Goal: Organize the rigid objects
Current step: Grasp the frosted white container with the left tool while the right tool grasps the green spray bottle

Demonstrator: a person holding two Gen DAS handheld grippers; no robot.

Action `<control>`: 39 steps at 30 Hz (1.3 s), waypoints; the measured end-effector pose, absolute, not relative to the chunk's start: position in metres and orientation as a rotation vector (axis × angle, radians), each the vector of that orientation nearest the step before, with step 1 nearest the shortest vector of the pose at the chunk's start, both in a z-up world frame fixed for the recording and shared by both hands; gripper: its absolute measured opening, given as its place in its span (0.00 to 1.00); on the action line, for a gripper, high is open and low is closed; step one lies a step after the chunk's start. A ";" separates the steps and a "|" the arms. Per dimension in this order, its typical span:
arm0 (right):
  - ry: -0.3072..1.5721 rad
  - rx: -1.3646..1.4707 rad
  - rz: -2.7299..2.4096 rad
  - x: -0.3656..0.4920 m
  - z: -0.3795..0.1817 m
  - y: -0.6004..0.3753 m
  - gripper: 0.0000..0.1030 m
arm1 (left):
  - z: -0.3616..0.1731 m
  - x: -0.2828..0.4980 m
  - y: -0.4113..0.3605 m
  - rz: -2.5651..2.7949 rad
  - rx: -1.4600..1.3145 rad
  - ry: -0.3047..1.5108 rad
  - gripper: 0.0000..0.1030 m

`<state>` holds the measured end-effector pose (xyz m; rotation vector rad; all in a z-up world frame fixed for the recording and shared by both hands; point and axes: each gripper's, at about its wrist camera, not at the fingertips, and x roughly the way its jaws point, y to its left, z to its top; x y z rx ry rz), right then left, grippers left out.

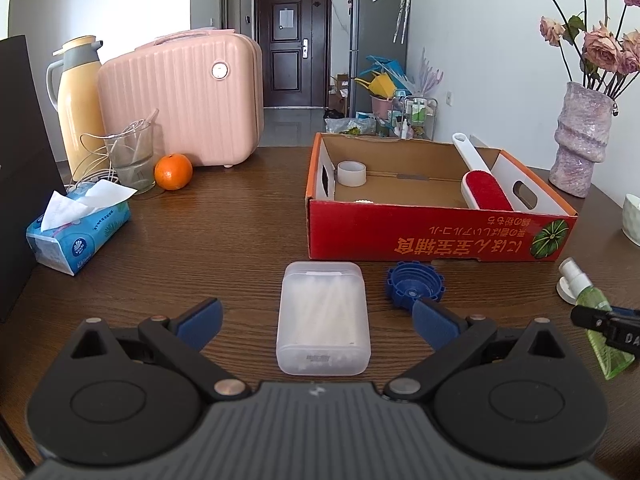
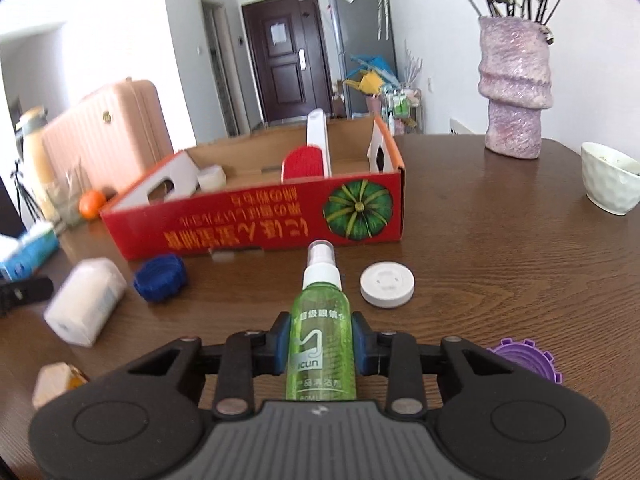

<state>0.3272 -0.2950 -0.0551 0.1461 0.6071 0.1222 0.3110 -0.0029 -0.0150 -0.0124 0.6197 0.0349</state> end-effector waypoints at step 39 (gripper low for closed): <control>0.469 0.180 0.104 0.308 -0.037 -0.278 0.29 | -0.061 0.370 -0.010 0.061 0.067 0.766 0.88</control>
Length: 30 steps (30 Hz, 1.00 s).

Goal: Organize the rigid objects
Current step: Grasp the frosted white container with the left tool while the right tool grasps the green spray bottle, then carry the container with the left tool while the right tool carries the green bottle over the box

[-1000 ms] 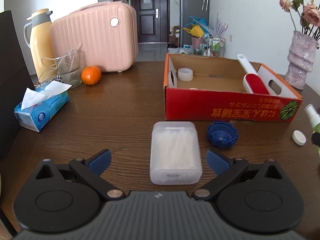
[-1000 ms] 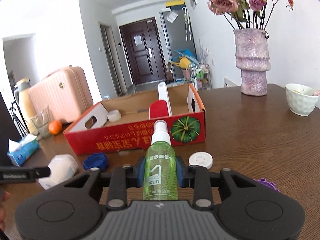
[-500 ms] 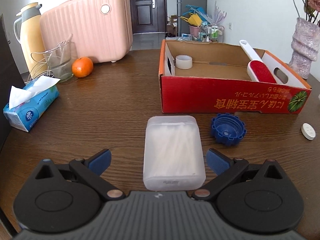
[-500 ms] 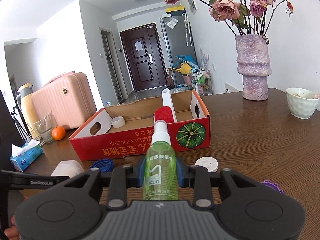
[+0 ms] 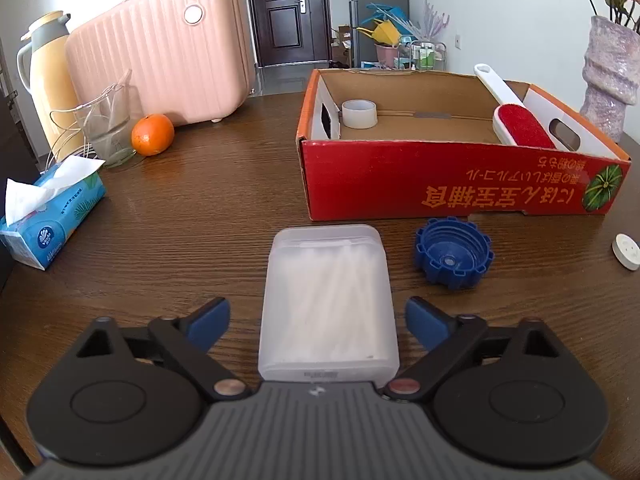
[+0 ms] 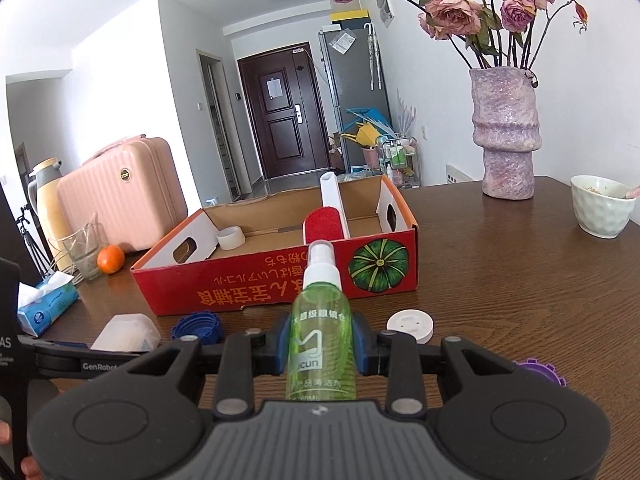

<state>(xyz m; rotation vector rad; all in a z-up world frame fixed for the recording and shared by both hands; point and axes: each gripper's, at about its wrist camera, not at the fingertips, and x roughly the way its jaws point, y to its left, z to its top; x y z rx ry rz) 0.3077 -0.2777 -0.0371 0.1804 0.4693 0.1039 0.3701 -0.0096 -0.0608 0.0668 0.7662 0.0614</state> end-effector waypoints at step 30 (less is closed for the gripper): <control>0.432 0.148 0.082 0.297 -0.036 -0.268 0.29 | -0.022 0.317 -0.008 0.025 0.036 0.580 0.64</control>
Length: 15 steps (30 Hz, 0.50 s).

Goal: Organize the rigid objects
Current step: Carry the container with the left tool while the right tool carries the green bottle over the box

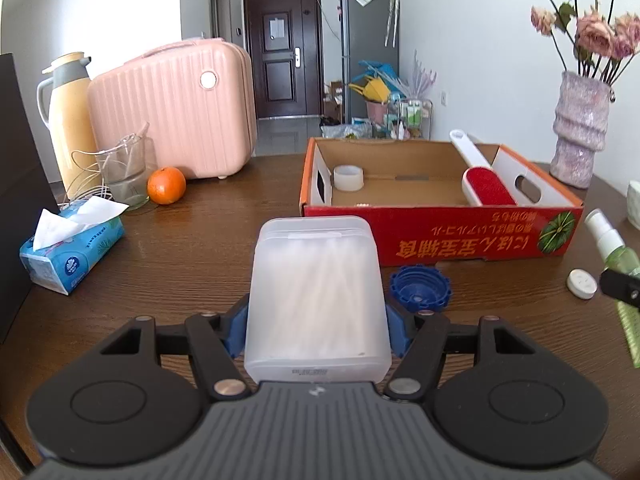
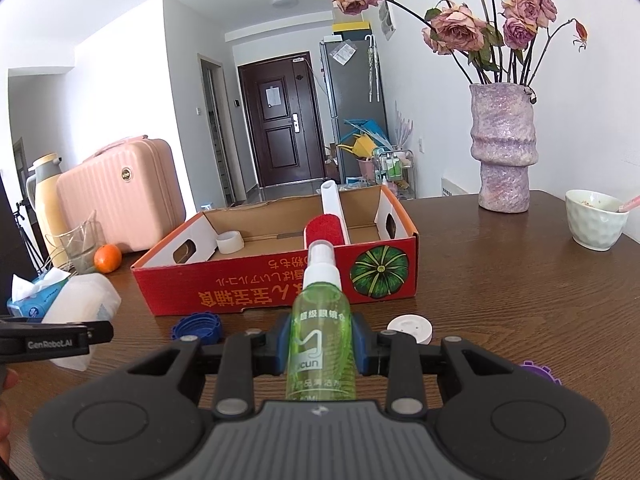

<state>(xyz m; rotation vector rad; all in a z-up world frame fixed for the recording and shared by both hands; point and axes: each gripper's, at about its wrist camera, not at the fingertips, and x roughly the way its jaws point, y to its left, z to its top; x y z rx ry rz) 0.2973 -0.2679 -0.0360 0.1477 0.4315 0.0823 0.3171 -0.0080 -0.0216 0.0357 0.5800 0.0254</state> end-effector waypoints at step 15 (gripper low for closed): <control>0.410 0.133 0.089 0.294 -0.023 -0.258 0.29 | 0.003 0.300 -0.025 0.010 0.018 0.506 0.64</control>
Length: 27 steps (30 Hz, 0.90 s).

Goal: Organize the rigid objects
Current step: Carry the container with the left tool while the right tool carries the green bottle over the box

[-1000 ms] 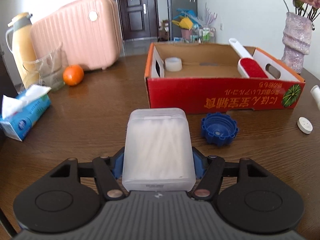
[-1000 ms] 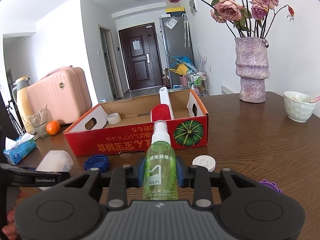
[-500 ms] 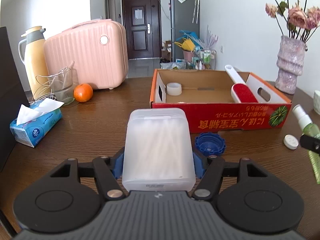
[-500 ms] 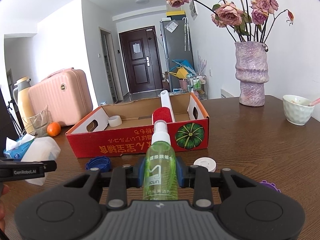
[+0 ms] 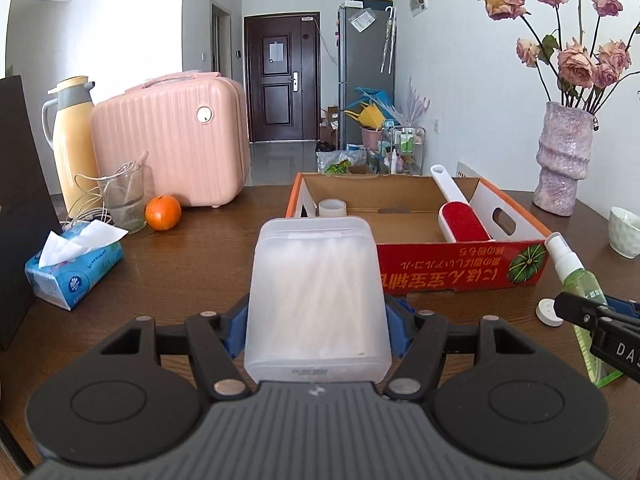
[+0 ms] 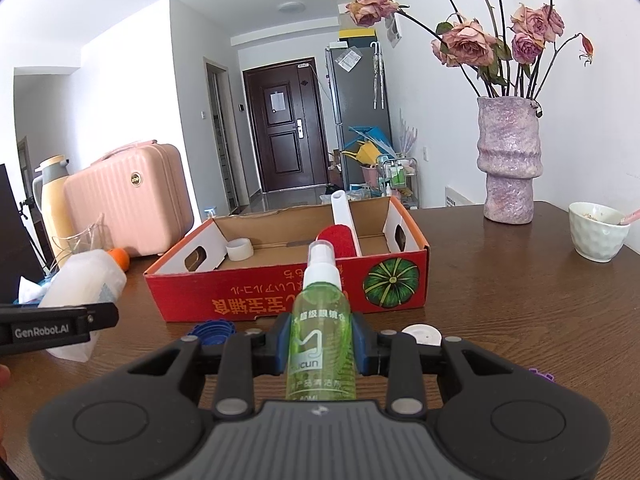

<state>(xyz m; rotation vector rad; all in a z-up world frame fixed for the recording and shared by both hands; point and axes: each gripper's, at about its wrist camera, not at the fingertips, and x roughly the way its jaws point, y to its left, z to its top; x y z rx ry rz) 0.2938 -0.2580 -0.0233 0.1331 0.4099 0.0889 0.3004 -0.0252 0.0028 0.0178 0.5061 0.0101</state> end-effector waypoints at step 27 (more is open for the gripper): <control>0.362 0.160 0.095 0.351 0.005 -0.243 0.29 | 0.041 0.348 -0.053 -0.011 0.010 0.416 0.64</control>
